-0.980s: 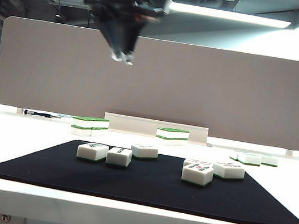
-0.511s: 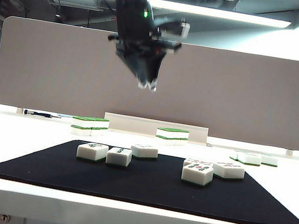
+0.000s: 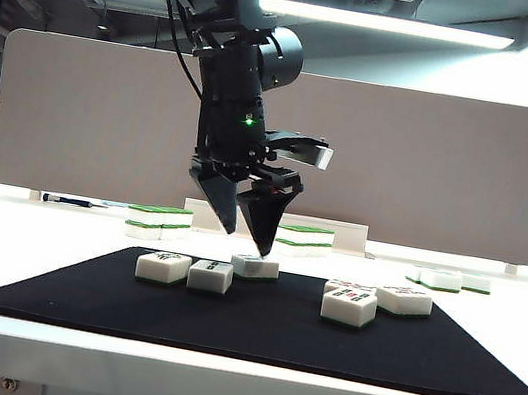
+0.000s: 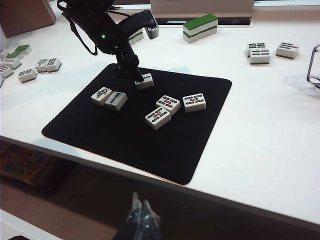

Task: Align six mahjong tiles in a row on the table.

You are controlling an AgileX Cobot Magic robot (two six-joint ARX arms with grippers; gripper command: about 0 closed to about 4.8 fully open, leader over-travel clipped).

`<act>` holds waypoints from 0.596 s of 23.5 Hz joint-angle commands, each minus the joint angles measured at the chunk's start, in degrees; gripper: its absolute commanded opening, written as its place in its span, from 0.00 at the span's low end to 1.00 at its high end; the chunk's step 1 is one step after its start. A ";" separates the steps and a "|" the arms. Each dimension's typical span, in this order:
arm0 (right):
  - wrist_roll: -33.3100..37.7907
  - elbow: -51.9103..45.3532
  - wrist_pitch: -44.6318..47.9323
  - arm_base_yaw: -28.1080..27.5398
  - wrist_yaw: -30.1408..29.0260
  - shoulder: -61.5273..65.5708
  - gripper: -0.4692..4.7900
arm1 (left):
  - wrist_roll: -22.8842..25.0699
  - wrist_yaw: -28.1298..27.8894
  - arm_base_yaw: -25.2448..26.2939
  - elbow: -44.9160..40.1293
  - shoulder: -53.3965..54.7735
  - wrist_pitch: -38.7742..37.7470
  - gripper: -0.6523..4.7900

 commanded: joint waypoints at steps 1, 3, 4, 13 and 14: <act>-0.13 0.20 0.68 0.07 0.11 -0.68 0.09 | -0.37 2.91 -0.24 0.22 0.37 0.70 0.86; -0.11 0.20 0.70 0.07 0.11 -0.68 0.09 | -0.37 2.84 -0.59 0.22 1.14 0.26 0.84; -0.11 0.20 0.68 0.07 0.11 -0.68 0.09 | -0.37 2.78 -0.87 0.22 1.55 0.15 0.83; -0.13 0.20 0.70 0.07 0.11 -0.68 0.09 | -0.39 2.40 -1.46 0.22 3.34 -0.09 0.68; -0.13 0.20 0.72 0.07 0.11 -0.68 0.09 | -0.42 2.40 -1.46 0.22 3.34 -0.15 0.54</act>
